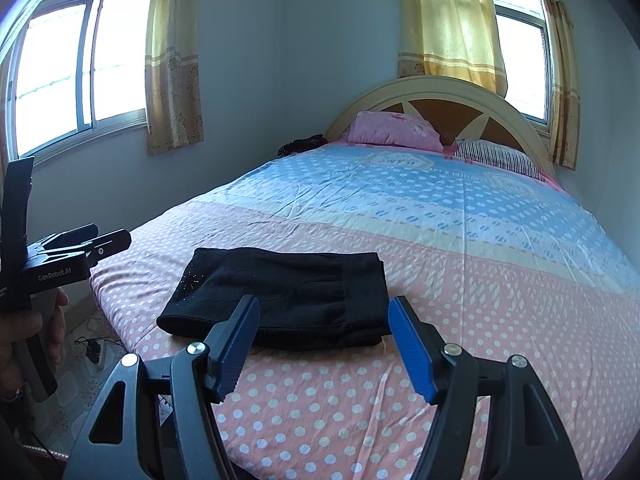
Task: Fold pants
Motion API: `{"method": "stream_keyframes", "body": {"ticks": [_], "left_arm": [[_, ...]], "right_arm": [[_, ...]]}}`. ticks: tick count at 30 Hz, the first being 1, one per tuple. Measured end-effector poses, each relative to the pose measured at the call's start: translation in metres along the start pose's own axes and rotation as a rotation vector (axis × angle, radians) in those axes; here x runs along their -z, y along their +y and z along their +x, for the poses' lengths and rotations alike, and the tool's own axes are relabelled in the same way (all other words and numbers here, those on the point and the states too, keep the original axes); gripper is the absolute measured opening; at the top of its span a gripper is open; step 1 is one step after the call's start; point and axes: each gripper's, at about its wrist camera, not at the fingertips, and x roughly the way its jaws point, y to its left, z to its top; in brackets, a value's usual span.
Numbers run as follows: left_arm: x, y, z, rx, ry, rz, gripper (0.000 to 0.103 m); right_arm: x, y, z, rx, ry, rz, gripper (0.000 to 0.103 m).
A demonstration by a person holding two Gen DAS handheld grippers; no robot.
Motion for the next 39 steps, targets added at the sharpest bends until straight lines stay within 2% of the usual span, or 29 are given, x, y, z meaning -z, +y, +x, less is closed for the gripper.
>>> {"method": "stream_keyframes", "body": {"ticks": [21,39], "left_arm": [[0.003,-0.003,0.005,-0.008,0.013,0.017,0.103],[0.003,-0.018,0.006,-0.053,-0.001,0.095,0.103]], "right_arm": [[0.005,0.001,0.004,-0.004,0.013,0.010,0.068],[0.009,0.003,0.002,-0.002,0.003,0.001,0.068]]}}
